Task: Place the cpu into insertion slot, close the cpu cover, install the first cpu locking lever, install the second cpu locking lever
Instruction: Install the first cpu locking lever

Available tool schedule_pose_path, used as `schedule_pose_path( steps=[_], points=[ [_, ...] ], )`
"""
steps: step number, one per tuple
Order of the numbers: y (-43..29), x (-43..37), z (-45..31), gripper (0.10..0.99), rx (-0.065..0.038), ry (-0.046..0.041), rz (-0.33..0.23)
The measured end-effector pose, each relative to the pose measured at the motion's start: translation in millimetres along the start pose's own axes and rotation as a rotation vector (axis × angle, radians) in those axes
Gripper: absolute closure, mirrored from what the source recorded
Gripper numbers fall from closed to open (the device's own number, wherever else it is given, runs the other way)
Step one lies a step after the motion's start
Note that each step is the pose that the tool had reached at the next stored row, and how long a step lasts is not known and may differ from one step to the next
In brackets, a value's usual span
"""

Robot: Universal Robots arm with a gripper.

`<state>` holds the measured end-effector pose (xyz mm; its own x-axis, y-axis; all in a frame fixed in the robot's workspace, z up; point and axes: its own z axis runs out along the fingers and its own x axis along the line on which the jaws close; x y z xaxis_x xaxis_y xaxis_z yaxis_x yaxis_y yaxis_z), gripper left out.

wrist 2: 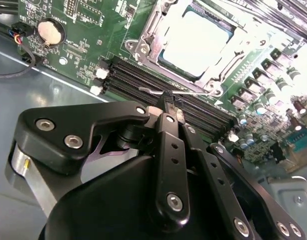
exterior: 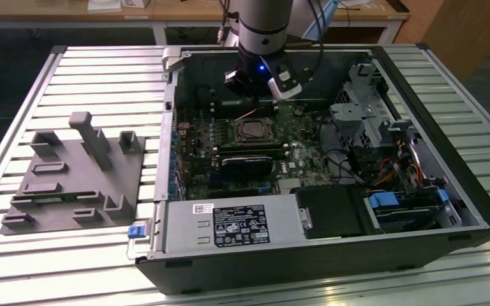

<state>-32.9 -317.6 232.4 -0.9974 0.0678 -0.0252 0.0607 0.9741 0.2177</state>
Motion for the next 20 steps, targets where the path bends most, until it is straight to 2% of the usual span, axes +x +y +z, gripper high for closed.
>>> schedule_pose_path(
  steps=[6, 13, 16, 20],
  points=[
    [-1.3, 0.3, 5.9, 0.980, 0.010, -0.0161, -0.004],
    [-2.5, 0.7, 10.9, 0.980, 0.038, -0.0353, -0.009],
    [-2.6, 0.8, 12.3, 0.980, 0.046, -0.0397, -0.010],
    [-1.6, 1.0, 13.8, 0.980, 0.048, -0.0414, -0.011]
  ],
)
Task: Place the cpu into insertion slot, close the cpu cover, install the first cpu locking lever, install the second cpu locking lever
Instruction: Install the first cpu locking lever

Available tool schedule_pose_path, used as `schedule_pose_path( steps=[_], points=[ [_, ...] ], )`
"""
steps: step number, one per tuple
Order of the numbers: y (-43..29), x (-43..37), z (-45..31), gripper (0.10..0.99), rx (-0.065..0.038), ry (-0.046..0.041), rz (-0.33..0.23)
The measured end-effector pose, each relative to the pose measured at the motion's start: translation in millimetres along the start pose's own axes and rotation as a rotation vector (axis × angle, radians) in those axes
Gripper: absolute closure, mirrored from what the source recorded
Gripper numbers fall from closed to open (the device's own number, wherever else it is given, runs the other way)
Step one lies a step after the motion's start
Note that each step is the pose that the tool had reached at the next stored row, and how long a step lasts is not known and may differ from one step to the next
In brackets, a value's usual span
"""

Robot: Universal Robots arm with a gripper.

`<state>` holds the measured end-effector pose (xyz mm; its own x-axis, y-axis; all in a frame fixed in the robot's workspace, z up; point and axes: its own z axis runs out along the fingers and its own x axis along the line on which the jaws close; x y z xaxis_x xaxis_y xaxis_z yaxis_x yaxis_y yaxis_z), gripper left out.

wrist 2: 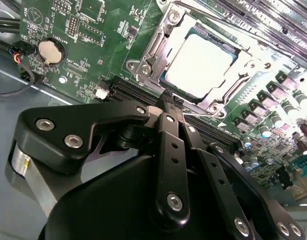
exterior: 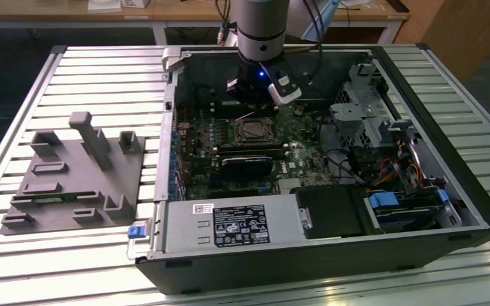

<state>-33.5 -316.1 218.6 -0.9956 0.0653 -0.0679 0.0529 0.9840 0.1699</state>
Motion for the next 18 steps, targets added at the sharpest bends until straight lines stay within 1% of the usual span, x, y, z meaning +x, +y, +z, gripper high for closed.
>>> schedule_pose_path(
  steps=[2, 4, 6, 8, 9, 12, 18],
  points=[
    [1.4, 0.2, 0.6, 0.980, 0.003, -0.0004, 0.000],
    [3.2, 0.3, 1.5, 0.980, 0.011, -0.0010, -0.001],
    [4.7, 0.5, 2.3, 0.980, 0.022, -0.0018, -0.002],
    [5.9, 0.6, 3.3, 0.980, 0.035, -0.0031, -0.003],
    [6.4, 0.7, 3.9, 0.980, 0.037, -0.0033, -0.003],
    [7.9, 1.3, 4.8, 0.980, 0.037, -0.0040, -0.003],
    [10.3, 3.7, 6.6, 0.980, 0.037, -0.0083, -0.004]
  ],
)
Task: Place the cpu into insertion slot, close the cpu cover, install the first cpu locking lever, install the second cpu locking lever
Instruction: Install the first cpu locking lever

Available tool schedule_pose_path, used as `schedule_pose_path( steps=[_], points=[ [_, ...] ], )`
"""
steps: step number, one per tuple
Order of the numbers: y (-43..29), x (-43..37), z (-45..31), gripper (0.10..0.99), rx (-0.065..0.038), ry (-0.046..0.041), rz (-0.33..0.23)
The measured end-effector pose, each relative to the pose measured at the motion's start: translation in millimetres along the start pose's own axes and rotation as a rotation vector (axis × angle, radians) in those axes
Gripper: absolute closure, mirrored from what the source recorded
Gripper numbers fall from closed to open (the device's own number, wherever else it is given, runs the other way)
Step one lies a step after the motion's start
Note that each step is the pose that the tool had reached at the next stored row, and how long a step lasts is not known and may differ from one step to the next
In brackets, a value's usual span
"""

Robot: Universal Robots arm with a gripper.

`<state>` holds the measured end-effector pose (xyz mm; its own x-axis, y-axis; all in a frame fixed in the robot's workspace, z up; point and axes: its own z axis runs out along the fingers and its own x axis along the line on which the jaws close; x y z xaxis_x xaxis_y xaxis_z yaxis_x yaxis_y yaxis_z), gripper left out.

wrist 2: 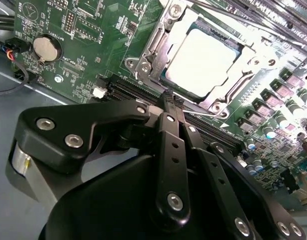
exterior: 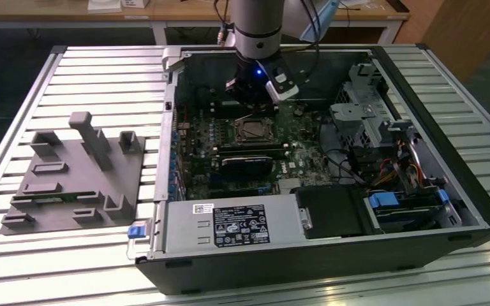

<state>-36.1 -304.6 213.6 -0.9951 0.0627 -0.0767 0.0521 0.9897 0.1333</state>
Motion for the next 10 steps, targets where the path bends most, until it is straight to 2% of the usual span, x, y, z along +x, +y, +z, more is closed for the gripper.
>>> schedule_pose_path(
  steps=[6, 8, 10],
  points=[
    [0.6, 4.0, 1.8, 0.980, -0.001, -0.0087, -0.001],
    [0.5, 5.9, 2.1, 0.980, -0.001, -0.0147, -0.002],
    [0.2, 8.7, 2.5, 0.980, -0.002, -0.0247, -0.003]
  ],
)
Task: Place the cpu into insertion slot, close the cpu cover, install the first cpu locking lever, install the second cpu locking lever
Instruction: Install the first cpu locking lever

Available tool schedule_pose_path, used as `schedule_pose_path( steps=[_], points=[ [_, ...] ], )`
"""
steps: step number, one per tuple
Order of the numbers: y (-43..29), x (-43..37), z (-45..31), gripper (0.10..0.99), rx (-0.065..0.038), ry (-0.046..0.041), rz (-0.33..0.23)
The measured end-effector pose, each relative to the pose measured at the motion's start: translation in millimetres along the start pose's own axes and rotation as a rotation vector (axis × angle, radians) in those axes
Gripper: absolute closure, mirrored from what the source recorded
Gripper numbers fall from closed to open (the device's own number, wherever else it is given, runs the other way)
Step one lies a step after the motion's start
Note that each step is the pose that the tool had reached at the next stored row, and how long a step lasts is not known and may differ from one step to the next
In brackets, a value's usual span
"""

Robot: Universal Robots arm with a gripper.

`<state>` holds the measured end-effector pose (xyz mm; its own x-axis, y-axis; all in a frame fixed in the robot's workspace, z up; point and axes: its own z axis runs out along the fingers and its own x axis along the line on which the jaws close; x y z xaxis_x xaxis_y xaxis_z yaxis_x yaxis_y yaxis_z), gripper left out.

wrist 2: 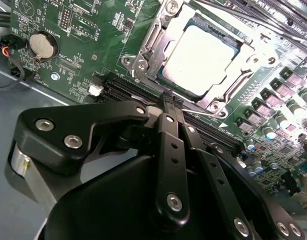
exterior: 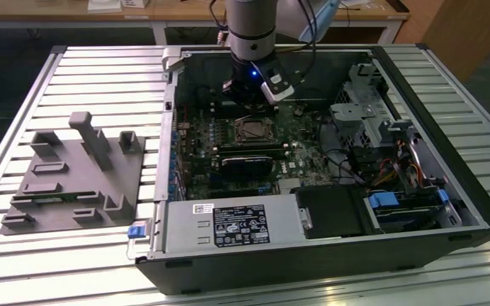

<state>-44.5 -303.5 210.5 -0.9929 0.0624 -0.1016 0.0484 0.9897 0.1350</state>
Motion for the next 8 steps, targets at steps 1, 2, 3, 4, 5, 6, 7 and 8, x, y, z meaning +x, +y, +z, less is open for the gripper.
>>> schedule_pose_path(
  steps=[1, 2, 3, 4, 5, 6, 7, 8],
  points=[
    [-0.2, 1.8, 0.3, 0.980, 0.000, -0.0071, -0.001],
    [-0.3, 3.6, 0.7, 0.980, -0.001, -0.0152, -0.002],
    [-0.5, 5.2, 1.0, 0.980, -0.002, -0.0230, -0.003],
    [-0.6, 6.3, 1.3, 0.980, -0.003, -0.0305, -0.004],
    [-0.7, 7.3, 1.6, 0.980, -0.003, -0.0373, -0.005],
    [-0.7, 8.1, 1.8, 0.980, -0.004, -0.0433, -0.006],
    [-0.7, 8.4, 2.2, 0.980, -0.004, -0.0479, -0.007],
    [-0.8, 8.5, 2.5, 0.980, -0.005, -0.0505, -0.007]
  ],
)
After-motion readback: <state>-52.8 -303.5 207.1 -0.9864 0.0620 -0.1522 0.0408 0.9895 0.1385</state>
